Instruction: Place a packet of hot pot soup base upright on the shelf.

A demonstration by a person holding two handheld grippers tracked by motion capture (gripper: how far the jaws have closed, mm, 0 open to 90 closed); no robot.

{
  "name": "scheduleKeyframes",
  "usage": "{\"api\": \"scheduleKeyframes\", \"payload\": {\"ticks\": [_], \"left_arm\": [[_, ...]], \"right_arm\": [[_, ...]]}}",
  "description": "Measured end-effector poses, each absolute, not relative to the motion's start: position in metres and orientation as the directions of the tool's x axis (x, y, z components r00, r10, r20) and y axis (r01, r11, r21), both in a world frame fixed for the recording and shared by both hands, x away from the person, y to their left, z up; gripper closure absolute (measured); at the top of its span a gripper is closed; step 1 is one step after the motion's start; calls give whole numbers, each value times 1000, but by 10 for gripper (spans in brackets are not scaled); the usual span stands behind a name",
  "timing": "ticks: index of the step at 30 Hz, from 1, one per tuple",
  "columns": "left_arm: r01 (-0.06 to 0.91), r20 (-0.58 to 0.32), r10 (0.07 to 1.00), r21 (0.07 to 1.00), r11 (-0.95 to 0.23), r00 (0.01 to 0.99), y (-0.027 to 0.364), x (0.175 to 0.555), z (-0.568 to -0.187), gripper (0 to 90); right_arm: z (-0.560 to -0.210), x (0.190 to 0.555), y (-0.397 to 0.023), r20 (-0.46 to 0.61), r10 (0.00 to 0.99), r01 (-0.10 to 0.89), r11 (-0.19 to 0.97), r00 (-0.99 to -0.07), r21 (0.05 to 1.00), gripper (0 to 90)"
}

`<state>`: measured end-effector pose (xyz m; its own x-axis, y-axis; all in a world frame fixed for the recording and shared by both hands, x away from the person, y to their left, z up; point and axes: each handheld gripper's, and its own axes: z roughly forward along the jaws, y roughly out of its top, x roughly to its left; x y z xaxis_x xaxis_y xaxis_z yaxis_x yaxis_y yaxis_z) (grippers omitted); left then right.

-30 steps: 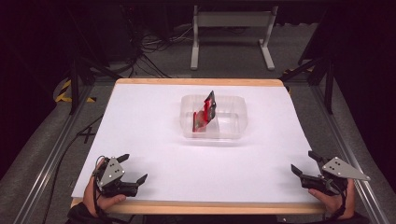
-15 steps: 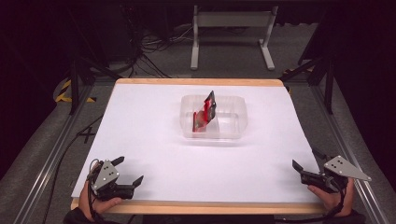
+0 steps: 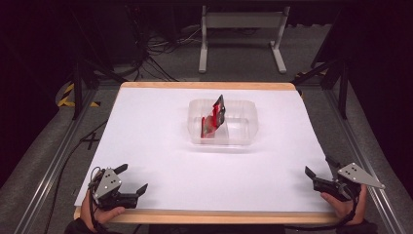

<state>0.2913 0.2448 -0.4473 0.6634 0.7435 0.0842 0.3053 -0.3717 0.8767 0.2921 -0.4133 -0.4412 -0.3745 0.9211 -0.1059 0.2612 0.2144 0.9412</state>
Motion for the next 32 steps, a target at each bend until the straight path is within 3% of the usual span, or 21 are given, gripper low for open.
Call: {"api": "scheduleKeyframes", "payload": {"ticks": [32], "left_arm": [[275,129,757,882,-383,641,240,292,-443,69]], "right_arm": [[-428,290,-403,-150,896,263,277,-418,924,141]]}}
